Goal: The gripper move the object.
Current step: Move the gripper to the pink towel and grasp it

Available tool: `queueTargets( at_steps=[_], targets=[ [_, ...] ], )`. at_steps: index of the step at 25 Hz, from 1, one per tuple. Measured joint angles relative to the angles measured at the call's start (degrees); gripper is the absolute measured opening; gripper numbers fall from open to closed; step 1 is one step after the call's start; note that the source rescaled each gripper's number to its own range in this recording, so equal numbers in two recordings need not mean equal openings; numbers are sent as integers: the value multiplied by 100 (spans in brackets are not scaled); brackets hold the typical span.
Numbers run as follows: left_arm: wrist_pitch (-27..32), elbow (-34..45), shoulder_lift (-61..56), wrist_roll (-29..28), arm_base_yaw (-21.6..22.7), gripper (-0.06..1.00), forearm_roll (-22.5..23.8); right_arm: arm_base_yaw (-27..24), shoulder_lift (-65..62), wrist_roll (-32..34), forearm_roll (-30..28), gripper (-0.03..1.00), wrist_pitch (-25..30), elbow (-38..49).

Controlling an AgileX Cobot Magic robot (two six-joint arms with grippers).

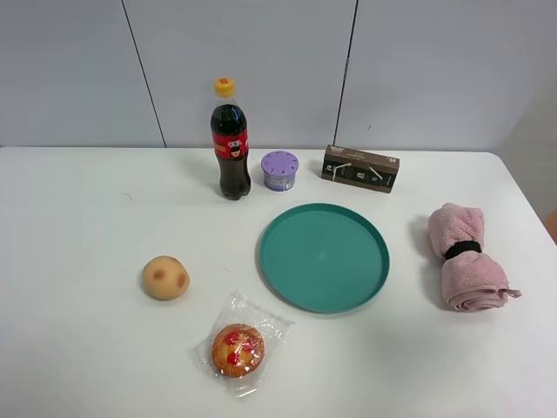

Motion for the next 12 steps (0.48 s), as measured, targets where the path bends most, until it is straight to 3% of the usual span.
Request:
queueTargets(
  at_steps=[10,12],
  targets=[
    [0,0,-4,0,0,100,0,0,1920,-76,37,91,0,-1094],
    [0,0,-6,0,0,100,0,0,2381,1,102,87,-5,-1418]
  ],
)
